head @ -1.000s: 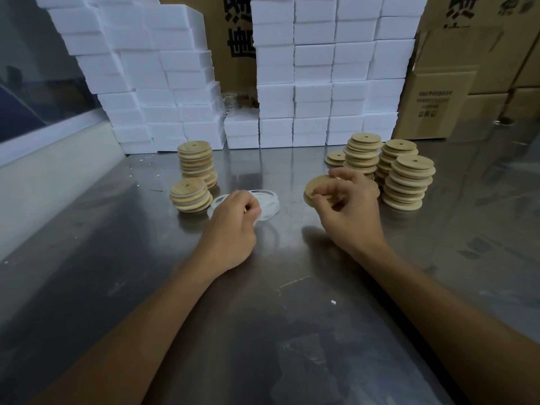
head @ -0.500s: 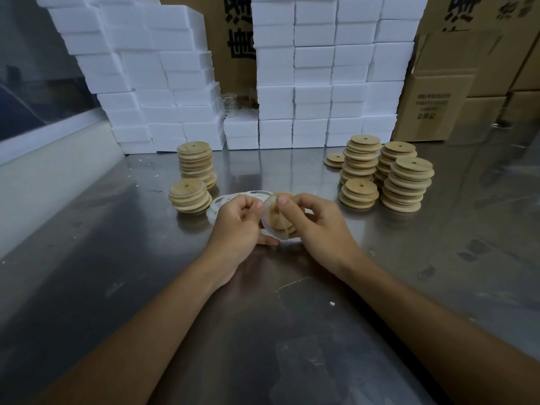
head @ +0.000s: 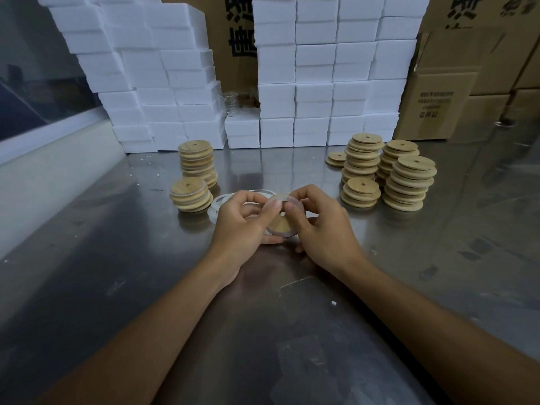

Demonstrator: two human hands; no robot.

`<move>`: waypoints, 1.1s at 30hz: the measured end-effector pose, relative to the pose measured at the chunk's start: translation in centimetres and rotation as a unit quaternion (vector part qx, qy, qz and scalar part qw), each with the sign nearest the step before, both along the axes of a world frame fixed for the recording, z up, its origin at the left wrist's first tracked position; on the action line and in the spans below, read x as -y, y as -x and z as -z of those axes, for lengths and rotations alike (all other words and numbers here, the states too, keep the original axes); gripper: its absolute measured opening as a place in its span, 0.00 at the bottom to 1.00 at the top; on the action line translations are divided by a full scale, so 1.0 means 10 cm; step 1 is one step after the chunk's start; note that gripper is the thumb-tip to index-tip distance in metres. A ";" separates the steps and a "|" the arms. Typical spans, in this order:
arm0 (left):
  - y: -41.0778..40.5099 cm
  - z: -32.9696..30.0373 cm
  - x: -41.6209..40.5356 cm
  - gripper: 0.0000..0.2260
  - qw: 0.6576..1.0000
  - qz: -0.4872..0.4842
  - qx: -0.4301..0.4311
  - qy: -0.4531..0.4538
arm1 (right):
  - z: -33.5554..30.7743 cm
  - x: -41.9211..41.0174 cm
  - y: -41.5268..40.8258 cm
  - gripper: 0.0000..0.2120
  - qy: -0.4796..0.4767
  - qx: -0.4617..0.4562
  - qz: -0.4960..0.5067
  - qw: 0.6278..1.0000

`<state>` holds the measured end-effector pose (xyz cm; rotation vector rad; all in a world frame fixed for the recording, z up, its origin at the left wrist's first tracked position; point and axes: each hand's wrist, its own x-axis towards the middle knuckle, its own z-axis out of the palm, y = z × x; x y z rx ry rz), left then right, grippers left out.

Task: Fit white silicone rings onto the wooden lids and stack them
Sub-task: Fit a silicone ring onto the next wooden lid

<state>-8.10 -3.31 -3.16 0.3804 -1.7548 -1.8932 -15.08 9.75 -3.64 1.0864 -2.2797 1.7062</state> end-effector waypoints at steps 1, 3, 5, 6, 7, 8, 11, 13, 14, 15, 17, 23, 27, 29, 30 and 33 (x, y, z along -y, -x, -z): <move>-0.01 0.01 0.00 0.04 1.000 -0.002 -0.009 0.011 | 0.00 0.00 0.00 0.03 0.001 0.001 0.000 1.000; -0.01 0.01 0.01 0.02 0.999 -0.015 -0.016 0.030 | -0.01 -0.01 0.00 0.02 0.007 0.008 -0.001 1.000; 0.00 0.03 0.02 0.03 0.998 -0.029 -0.012 0.047 | -0.02 0.00 -0.01 0.02 0.016 0.020 -0.006 1.000; 0.00 0.03 0.03 0.03 0.998 -0.037 -0.009 0.055 | -0.02 -0.01 -0.01 0.02 0.021 0.023 -0.008 0.999; 0.00 0.04 0.03 0.04 0.997 -0.047 -0.008 0.066 | -0.01 -0.01 -0.02 0.02 0.024 0.025 -0.010 0.999; 0.01 0.05 0.03 0.04 0.995 -0.058 -0.008 0.081 | -0.01 -0.01 -0.02 0.03 0.025 0.023 -0.011 0.999; 0.03 0.08 0.03 0.07 0.988 -0.086 -0.009 0.132 | 0.00 0.00 0.00 0.04 0.017 -0.003 0.002 1.000; 0.05 0.09 0.04 0.07 0.982 -0.091 -0.003 0.168 | 0.01 0.01 0.02 0.01 0.019 -0.023 0.024 0.999; 0.04 0.09 0.03 0.07 0.979 -0.091 -0.001 0.181 | 0.01 0.02 0.03 0.01 0.020 -0.031 0.034 0.999; 0.04 0.09 0.03 0.07 0.977 -0.092 -0.002 0.193 | 0.00 0.01 0.04 0.02 0.020 -0.033 0.039 0.998; 0.04 0.09 0.01 0.07 0.969 -0.104 -0.004 0.222 | 0.00 0.01 0.04 0.03 0.026 -0.018 0.039 0.999; 0.05 0.09 0.02 0.09 0.969 -0.110 -0.004 0.222 | -0.04 0.02 0.03 0.05 0.064 0.053 0.017 0.996; 0.04 0.08 0.04 0.14 0.974 -0.105 0.004 0.200 | -0.08 0.00 0.04 0.04 0.060 0.087 0.006 0.994; 0.04 0.07 0.05 0.14 0.977 -0.099 0.010 0.190 | -0.10 -0.01 0.06 0.03 0.057 0.105 0.002 0.993; 0.03 0.06 0.06 0.13 0.978 -0.096 0.011 0.185 | -0.11 -0.03 0.07 0.02 0.056 0.113 0.000 0.992; 0.02 0.04 0.06 0.11 0.982 -0.083 0.008 0.168 | -0.13 -0.06 0.10 0.01 0.057 0.145 -0.012 0.988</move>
